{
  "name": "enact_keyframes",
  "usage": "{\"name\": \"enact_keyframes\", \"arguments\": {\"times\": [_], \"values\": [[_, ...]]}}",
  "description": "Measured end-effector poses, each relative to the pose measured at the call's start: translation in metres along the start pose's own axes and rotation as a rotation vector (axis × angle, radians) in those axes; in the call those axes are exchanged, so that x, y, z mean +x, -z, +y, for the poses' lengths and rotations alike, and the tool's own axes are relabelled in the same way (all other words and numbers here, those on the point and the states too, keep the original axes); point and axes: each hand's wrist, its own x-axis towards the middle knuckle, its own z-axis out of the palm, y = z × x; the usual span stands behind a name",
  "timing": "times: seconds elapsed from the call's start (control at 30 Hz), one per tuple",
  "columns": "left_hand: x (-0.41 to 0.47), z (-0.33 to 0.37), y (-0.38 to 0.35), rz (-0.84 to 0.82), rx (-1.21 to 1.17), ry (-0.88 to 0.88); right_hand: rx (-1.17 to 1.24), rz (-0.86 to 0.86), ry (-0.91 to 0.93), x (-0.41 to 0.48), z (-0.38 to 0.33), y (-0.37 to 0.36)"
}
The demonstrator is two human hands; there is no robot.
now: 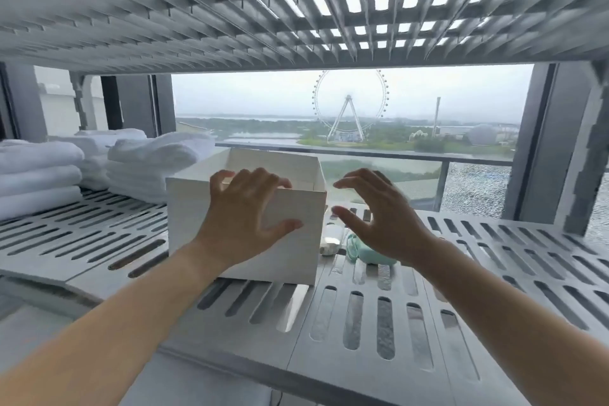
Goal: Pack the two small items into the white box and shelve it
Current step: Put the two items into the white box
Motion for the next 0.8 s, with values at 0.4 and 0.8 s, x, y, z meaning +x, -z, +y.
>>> {"name": "enact_keyframes", "arguments": {"times": [0.4,0.8], "values": [[0.013,0.034,-0.028,0.039,0.097,-0.055,-0.055,-0.254,-0.102,-0.046,0.047,-0.019],[0.012,0.033,-0.035,0.098,0.135,-0.043,-0.081,-0.433,-0.136,-0.031,0.042,-0.055]]}}
